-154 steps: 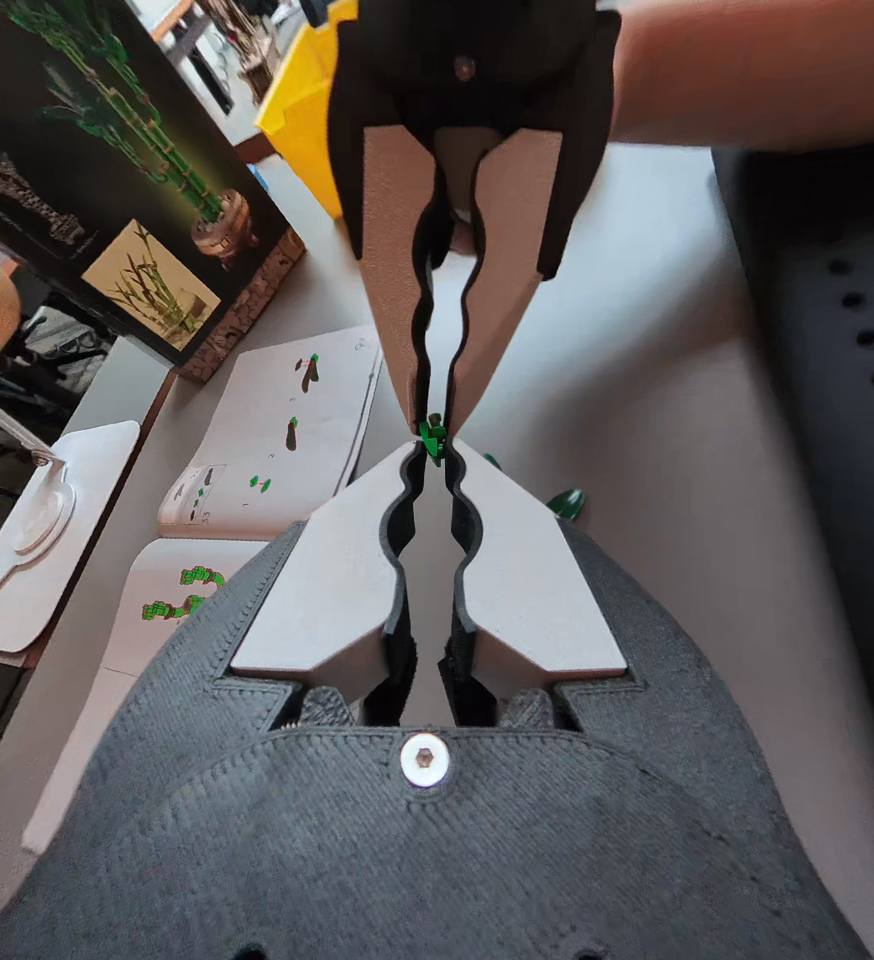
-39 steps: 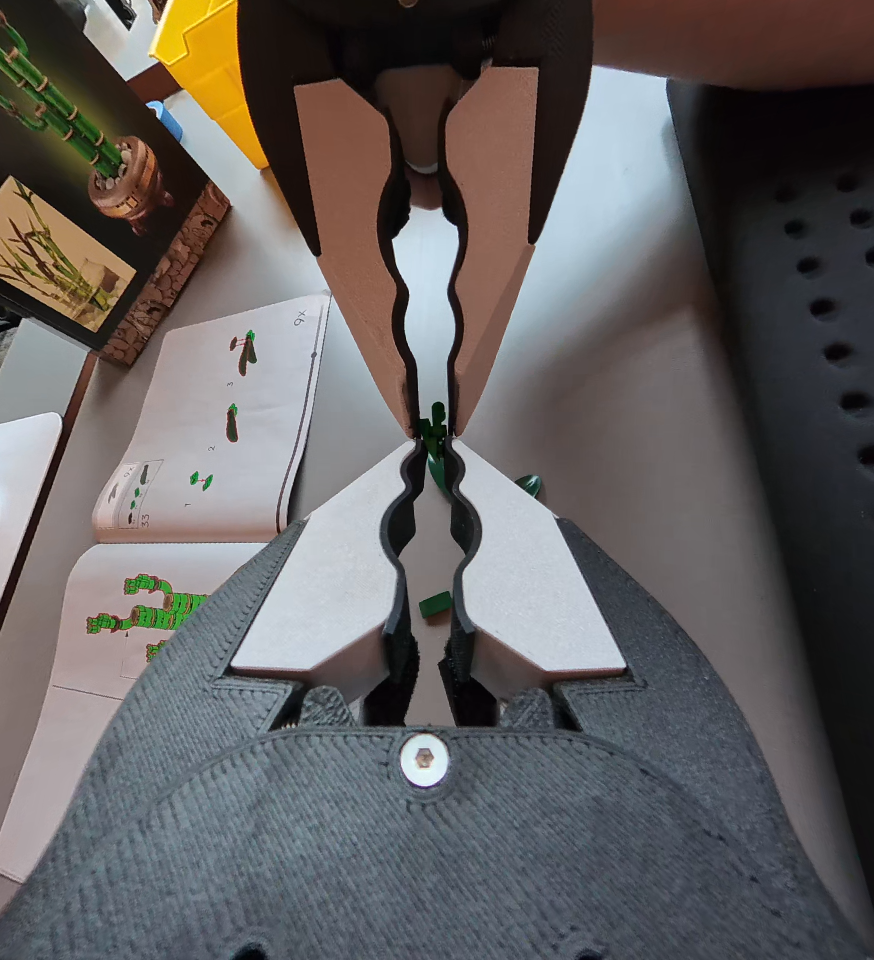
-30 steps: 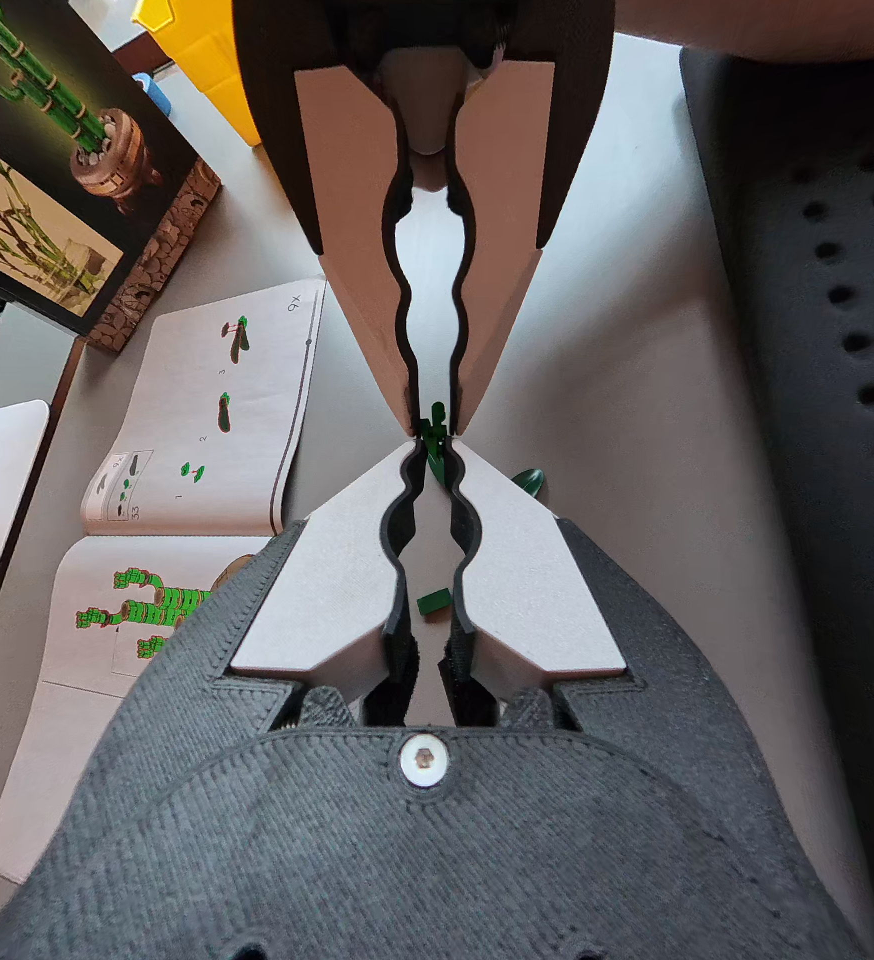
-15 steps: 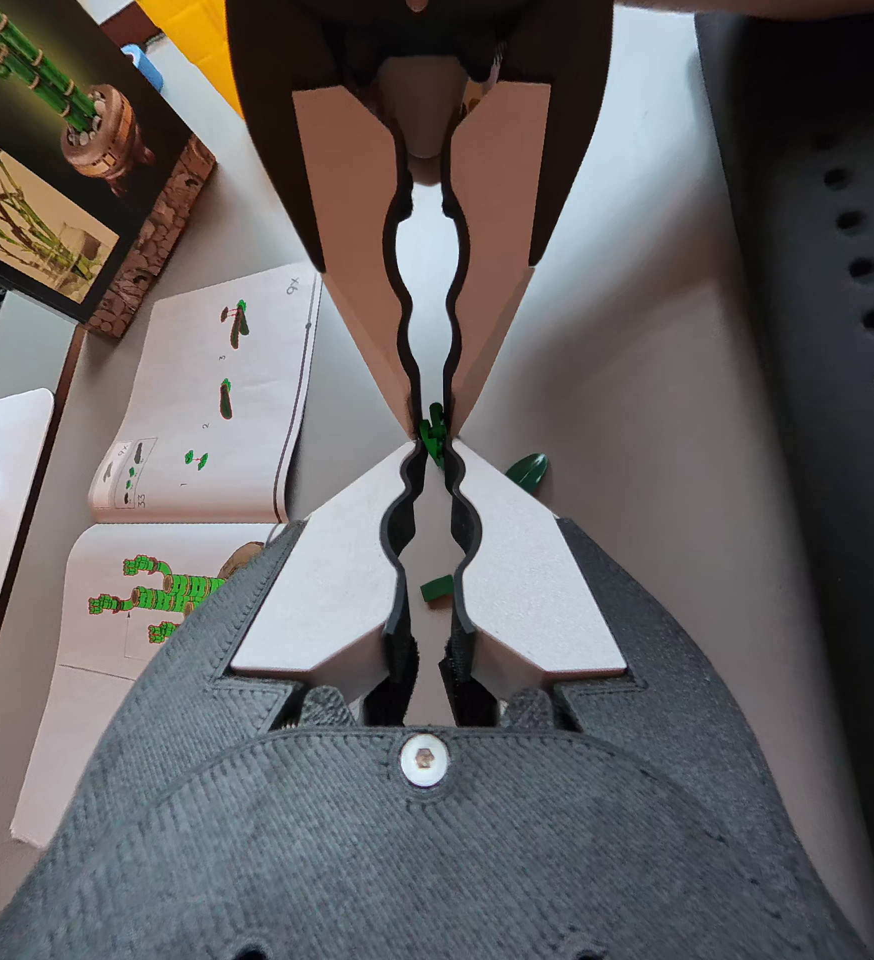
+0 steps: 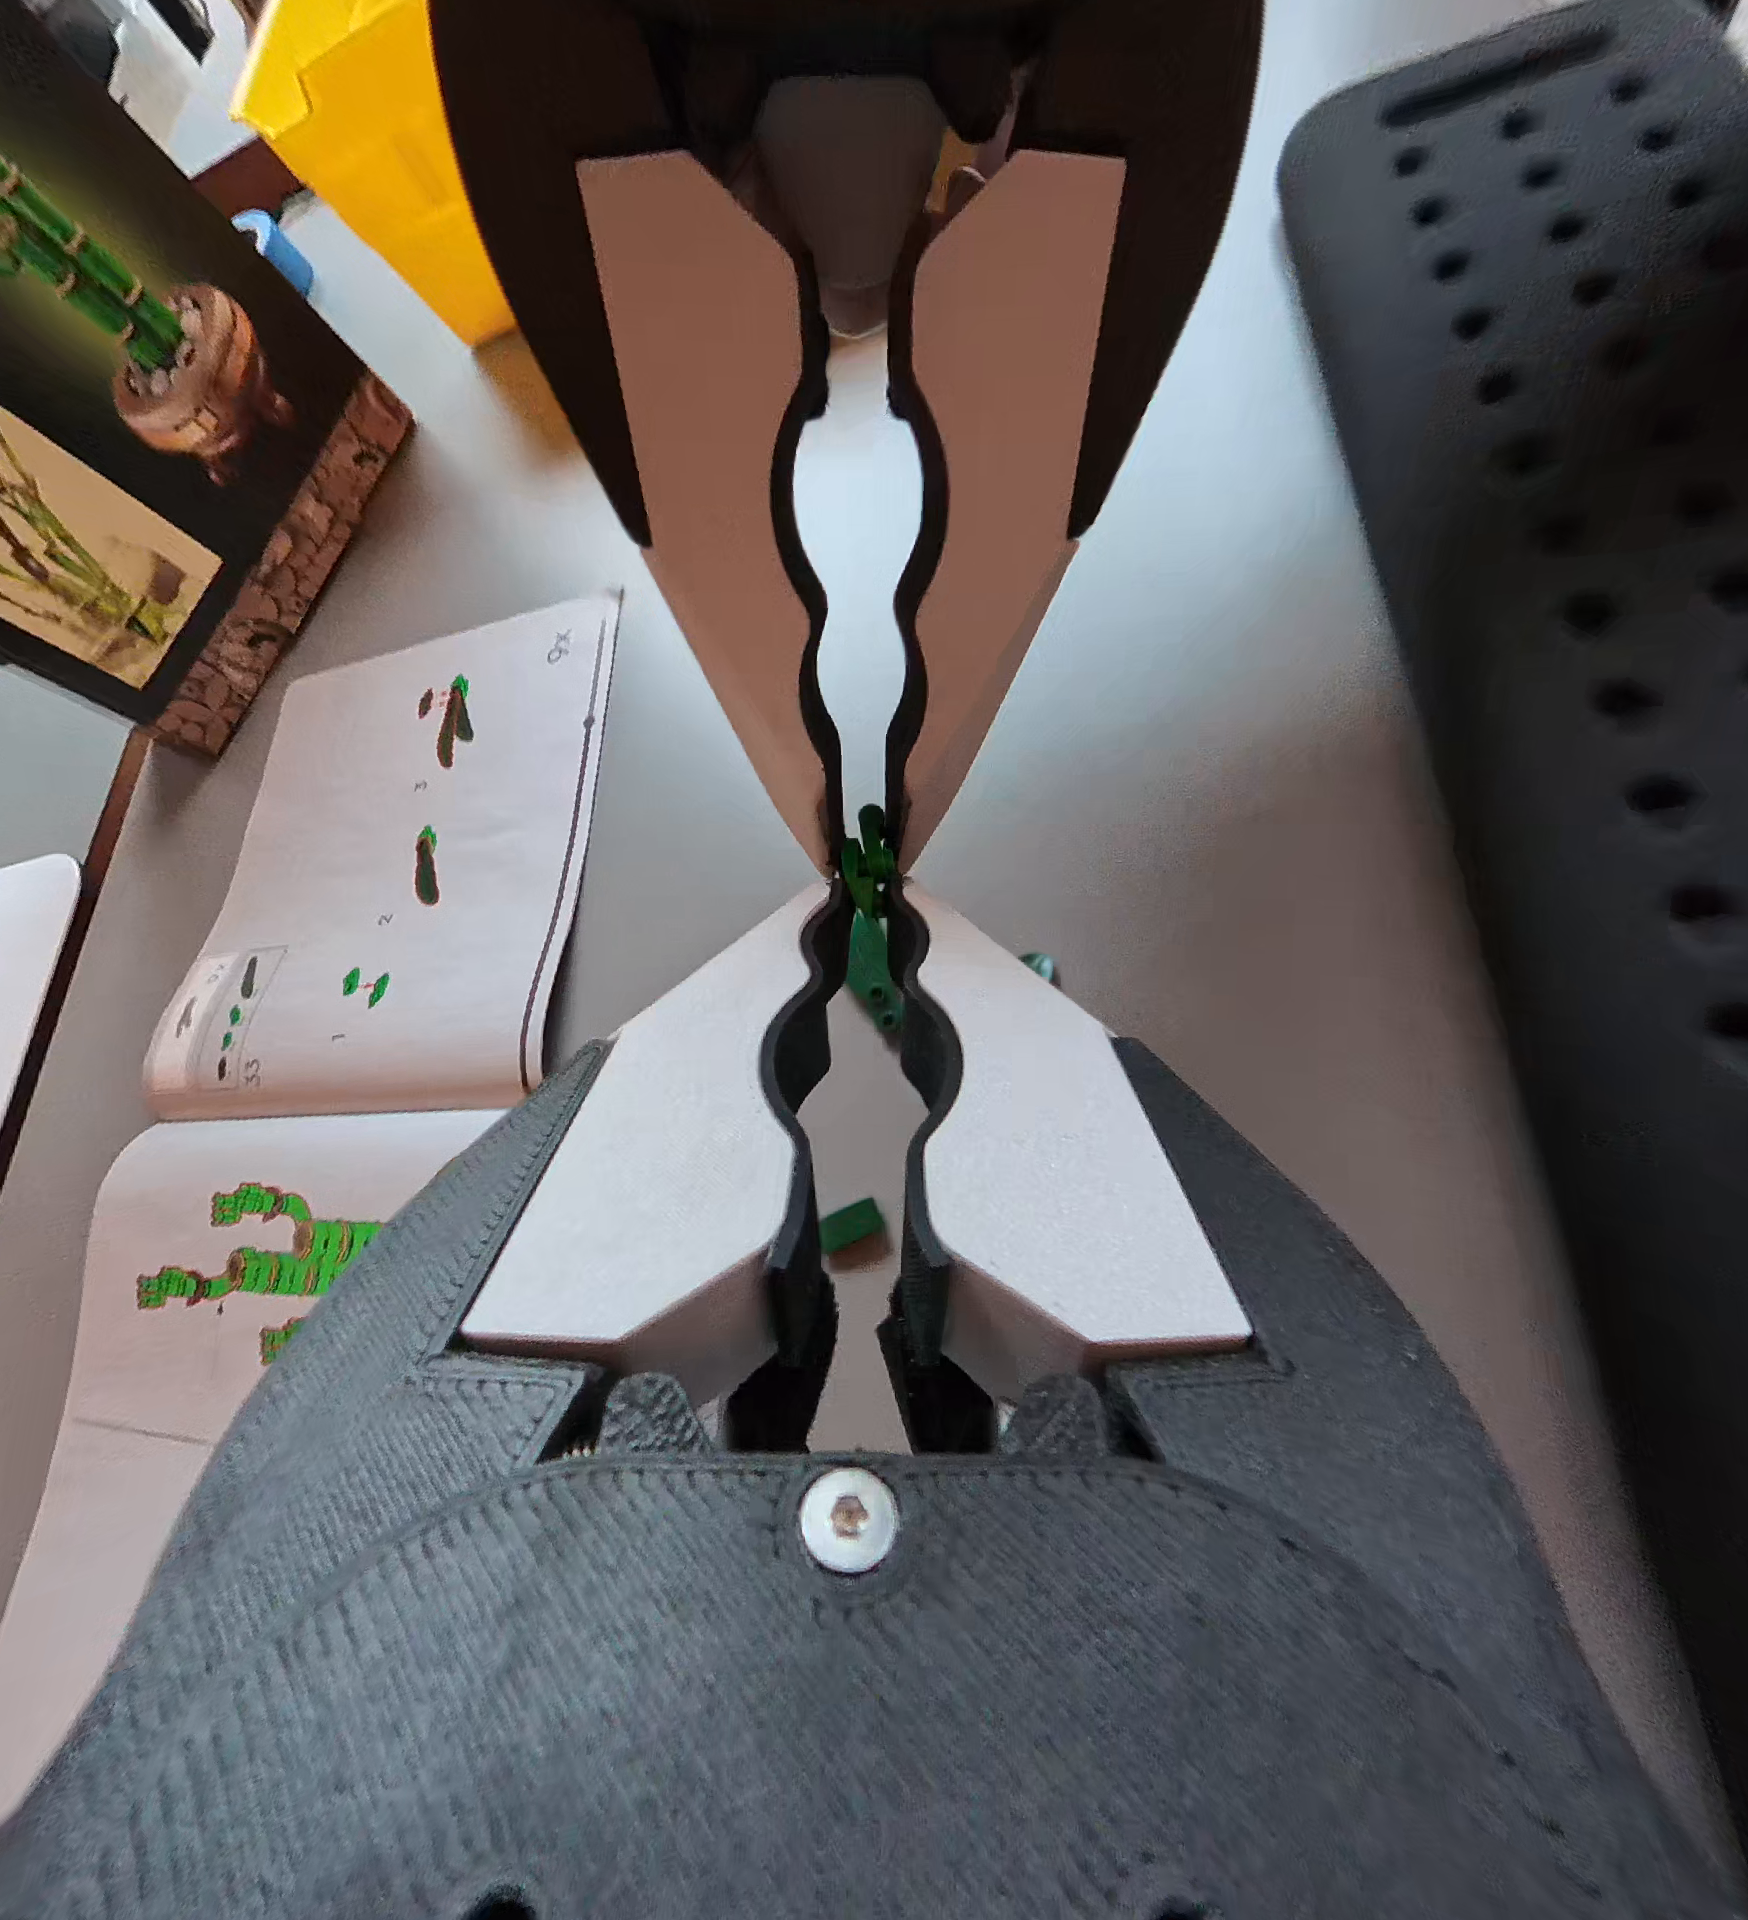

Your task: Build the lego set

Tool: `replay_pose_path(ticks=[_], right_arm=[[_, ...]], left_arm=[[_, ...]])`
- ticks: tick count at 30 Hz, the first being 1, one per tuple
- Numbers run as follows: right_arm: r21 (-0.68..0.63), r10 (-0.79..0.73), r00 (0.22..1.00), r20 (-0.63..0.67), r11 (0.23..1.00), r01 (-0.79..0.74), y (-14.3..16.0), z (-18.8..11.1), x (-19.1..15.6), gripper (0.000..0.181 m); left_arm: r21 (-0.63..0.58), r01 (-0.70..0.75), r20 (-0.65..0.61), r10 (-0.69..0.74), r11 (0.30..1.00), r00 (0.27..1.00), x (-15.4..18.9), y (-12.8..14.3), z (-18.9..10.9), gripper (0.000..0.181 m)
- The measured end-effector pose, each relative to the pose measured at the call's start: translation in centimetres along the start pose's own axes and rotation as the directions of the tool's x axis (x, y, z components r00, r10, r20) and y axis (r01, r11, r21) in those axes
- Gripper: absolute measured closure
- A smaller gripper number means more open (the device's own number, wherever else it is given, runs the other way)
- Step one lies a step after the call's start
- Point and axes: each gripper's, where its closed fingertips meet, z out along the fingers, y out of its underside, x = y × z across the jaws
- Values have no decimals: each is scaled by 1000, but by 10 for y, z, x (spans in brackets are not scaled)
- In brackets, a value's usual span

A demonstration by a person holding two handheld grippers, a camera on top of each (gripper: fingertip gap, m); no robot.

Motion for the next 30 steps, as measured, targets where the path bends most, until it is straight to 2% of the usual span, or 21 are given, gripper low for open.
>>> replay_pose_path(ticks=[4,10,17,22,30], right_arm=[[-11,1,1000,-24,1000,-1,-5,-10,-8,175],[20,19,1000,-19,1000,-19,-5,-10,-10,175],[29,21,997,73,999,-23,-12,12,8,175],[73,4,996,95,997,-11,-21,27,25,175],[176,-5,1000,16,984,2,-26,27,30,176]], left_arm=[[16,-44,-6,44,999,999,8,-10,-5,176],[-28,-53,3,53,998,999,10,-10,-5,176],[-78,22,26,-20,997,999,-8,12,-13,176],[-55,88,78,-83,995,993,-25,26,-21,176],[-28,70,104,-66,997,992,-30,26,-26,176]])
